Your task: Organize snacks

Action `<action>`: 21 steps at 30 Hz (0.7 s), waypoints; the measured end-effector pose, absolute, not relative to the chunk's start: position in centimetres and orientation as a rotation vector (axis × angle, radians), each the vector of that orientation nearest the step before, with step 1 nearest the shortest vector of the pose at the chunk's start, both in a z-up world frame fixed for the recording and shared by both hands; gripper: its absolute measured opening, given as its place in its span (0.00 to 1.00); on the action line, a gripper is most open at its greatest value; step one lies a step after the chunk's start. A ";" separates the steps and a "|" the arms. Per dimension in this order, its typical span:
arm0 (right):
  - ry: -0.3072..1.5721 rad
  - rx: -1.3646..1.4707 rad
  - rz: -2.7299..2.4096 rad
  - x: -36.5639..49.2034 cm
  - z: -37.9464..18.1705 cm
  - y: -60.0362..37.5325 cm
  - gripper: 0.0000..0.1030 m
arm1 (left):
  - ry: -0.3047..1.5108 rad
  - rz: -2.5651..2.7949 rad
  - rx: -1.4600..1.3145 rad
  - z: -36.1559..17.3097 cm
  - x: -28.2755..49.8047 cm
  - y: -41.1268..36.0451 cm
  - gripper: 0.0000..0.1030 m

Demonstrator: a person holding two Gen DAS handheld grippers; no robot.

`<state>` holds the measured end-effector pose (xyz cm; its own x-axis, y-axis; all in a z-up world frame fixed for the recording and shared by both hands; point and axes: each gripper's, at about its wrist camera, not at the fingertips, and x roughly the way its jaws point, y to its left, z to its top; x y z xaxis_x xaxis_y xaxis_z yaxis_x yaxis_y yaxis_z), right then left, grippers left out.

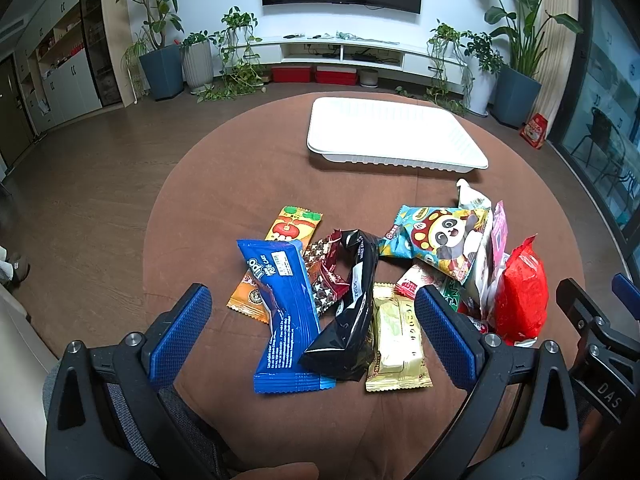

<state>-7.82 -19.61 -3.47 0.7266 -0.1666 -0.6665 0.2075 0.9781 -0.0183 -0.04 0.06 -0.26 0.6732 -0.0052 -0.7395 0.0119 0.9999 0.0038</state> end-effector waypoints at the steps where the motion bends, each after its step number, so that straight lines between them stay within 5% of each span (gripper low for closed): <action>1: 0.729 0.059 -0.207 -7.8 -3.5 -19.6 1.00 | 0.832 -0.009 0.009 -0.3 -0.1 0.0 1.00; 21: 0.744 0.079 -0.189 -9.1 -5.8 -20.6 1.00 | 0.913 -0.145 -0.100 -4.3 -0.7 3.1 1.00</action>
